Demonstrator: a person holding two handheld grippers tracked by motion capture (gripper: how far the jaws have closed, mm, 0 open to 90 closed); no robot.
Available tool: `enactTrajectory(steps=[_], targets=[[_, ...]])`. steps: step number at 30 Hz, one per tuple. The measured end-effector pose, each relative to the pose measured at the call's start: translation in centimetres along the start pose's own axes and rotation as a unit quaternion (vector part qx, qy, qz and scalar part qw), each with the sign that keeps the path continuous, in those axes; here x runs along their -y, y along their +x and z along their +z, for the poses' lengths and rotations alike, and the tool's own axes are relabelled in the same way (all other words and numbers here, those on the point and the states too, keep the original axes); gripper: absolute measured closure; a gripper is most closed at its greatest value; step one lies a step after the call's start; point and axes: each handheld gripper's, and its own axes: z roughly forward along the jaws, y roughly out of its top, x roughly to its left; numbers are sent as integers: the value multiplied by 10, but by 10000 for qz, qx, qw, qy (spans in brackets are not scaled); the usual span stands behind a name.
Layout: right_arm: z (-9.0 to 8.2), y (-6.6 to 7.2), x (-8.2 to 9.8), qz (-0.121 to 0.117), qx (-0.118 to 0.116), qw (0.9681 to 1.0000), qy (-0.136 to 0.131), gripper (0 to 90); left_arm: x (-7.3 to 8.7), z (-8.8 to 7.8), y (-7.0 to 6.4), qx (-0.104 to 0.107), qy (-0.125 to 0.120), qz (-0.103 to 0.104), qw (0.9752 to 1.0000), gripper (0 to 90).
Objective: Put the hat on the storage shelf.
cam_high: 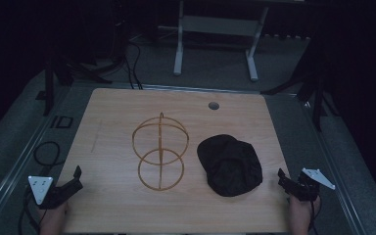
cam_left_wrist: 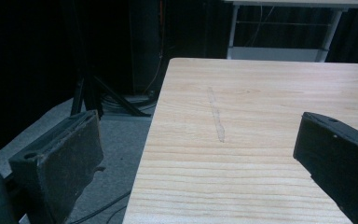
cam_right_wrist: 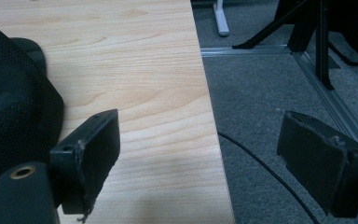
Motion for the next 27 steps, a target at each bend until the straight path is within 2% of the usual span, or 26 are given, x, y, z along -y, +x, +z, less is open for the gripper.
enactTrajectory(steps=[12,16,18,22,24,25,27], targets=[[-1,1,0,-48,-84,9999,-53,128,0,0,0,1,9,22,10000,18],[-6,0,-3,-49,-274,9996,-63,126,0,0,-1,-1,22,43,10000,18],[-12,1,-7,0,-398,9991,-153,126,0,0,-1,1,24,44,10000,18],[-28,13,-22,-111,-591,9974,-398,129,0,0,0,10,15,30,10000,18],[-35,21,-29,-160,-753,9961,-426,129,0,0,0,5,21,32,10000,18],[-35,21,-29,-160,-753,9961,-426,129,0,0,0,5,24,29,10000,18],[-45,34,-40,-239,-956,9938,-519,129,0,0,0,6,22,12,10000,18]])
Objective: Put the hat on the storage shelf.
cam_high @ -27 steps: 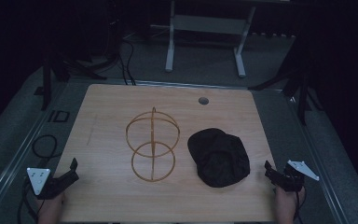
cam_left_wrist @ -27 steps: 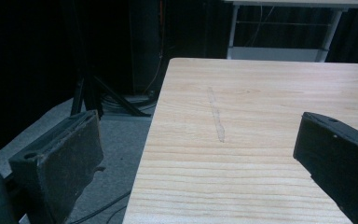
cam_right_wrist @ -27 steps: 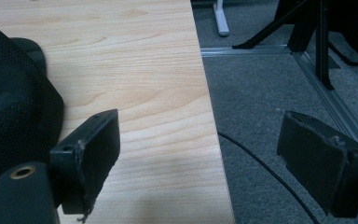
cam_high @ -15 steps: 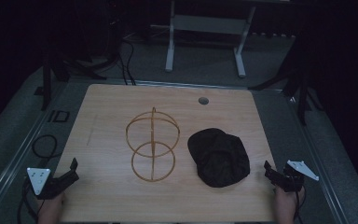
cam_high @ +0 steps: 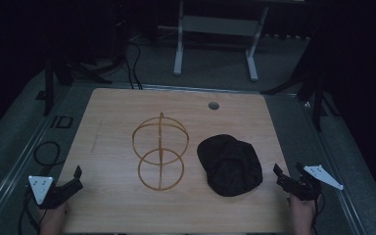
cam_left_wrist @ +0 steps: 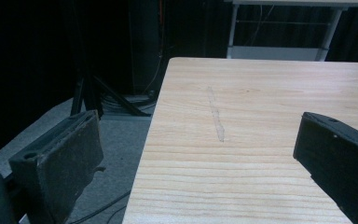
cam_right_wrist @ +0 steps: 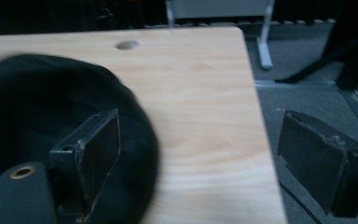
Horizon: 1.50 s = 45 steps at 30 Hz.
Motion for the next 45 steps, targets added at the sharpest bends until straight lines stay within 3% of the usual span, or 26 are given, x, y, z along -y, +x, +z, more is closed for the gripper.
enactTrajectory(steps=[6,11,17,19,23,27,34,35,37,45], targets=[[-6,23,-21,-162,-250,9994,-148,129,0,0,0,8,-14,-4,10000,18],[-8,34,-31,-272,-392,9987,-199,130,0,0,0,15,-9,13,10000,18],[-14,56,-45,-303,-924,9949,-281,129,0,0,0,17,-8,3,10000,18],[-12,67,-48,-471,-868,9949,-185,128,0,0,0,18,-8,2,10000,18],[-5,87,-46,-910,-1038,9904,-79,122,0,0,0,22,-9,8,10000,18],[5,100,-40,-1059,-1184,9873,57,135,0,0,0,37,-17,1,10000,18],[21,106,-31,-1265,-1084,9855,321,310,0,0,0,46,-15,16,10000,18],[25,106,-28,-1245,-996,9866,355,410,0,0,0,51,-14,21,10000,18],[29,106,-25,-1271,-945,9865,425,510,0,0,0,49,-12,21,10000,18],[44,108,-18,-1343,-831,9841,812,603,0,0,0,58,-1,35,10000,18]])
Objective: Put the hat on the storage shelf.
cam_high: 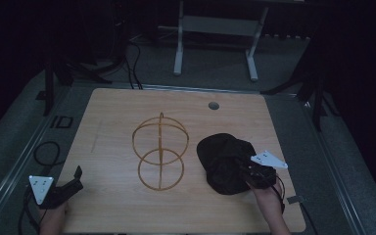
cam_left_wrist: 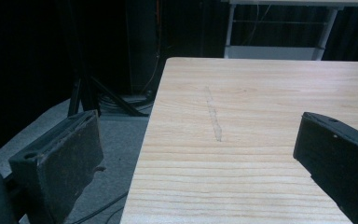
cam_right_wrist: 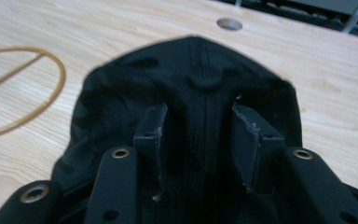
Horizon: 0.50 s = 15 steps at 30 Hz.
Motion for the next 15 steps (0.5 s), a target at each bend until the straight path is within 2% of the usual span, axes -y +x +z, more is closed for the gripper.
enactTrajectory(steps=[3,4,5,11,15], targets=[[6,-1,4,-6,8,9999,117,721,0,0,0,5,2,-1,10000,18],[6,-1,4,-6,8,9999,117,721,0,0,0,5,2,-1,10000,18],[9,-1,6,-16,2,9998,186,779,0,0,0,2,0,-3,10000,18],[11,-3,7,48,0,9999,125,853,0,0,0,0,9,10,10000,18],[9,-3,5,76,15,9999,81,866,0,0,0,3,5,7,10000,18]])
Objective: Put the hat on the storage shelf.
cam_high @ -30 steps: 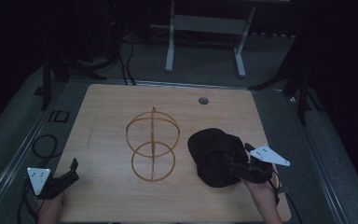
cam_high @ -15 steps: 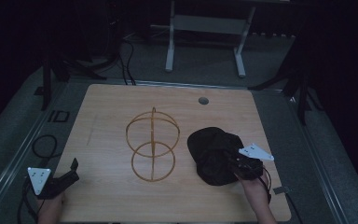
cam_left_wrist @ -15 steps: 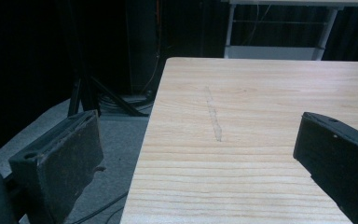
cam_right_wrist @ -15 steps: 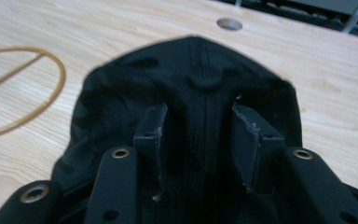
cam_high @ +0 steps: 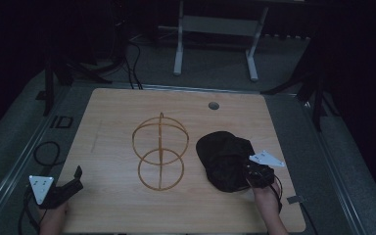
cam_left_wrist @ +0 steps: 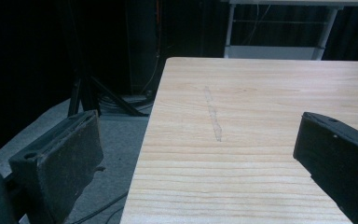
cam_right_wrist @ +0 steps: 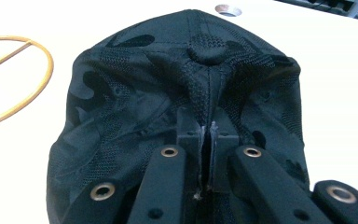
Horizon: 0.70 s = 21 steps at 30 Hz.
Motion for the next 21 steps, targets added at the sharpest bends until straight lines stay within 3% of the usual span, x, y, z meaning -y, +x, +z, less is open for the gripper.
enactTrajectory(steps=[7,21], targets=[[-10,-1,-9,-49,10,9999,-162,869,0,0,0,-1,2,0,10000,18],[-46,-12,-45,176,-197,9965,-796,869,0,0,0,-7,5,0,10000,18]])
